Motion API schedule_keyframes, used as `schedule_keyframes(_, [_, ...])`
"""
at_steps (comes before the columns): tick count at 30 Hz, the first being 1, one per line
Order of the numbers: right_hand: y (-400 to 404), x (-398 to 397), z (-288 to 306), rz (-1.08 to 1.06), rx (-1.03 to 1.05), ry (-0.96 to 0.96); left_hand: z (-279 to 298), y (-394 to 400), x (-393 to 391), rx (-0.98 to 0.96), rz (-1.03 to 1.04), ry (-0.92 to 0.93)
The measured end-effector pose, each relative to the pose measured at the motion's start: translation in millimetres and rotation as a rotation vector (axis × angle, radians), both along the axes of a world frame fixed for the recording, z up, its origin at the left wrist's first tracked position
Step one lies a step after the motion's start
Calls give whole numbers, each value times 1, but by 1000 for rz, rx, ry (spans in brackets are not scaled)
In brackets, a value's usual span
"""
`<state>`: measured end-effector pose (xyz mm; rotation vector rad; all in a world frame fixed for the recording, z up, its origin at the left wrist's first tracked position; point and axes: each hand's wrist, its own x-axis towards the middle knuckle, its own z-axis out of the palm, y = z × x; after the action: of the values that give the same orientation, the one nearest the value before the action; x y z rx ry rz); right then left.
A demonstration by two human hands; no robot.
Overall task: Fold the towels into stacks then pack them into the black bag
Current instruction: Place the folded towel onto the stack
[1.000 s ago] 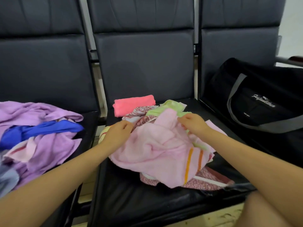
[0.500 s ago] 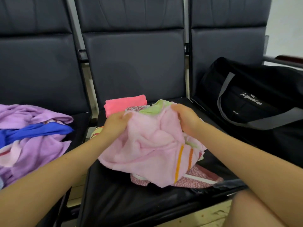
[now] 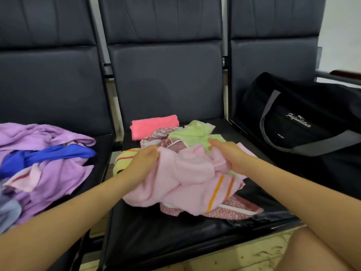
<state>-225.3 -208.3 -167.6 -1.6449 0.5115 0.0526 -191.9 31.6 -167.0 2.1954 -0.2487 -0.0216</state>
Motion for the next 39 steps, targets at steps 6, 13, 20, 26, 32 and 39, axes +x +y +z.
schedule_keyframes(6, [14,-5,-21,-3,-391,313,-6,27,-10,63,122,-252])
schedule_keyframes(13, [-15,-11,-17,171,-251,47,-1,-15,-57,282,-279,-345])
schedule_keyframes(20, [-18,2,8,-64,145,-288,-8,-22,-39,65,-277,-109])
schedule_keyframes(26, [-23,9,34,-48,402,-458,17,-9,-5,-729,225,221])
schedule_keyframes(32, [-6,5,9,132,90,-125,2,11,0,-532,189,306])
schedule_keyframes(39, [11,-4,-15,427,-153,-188,2,-6,22,-409,180,360])
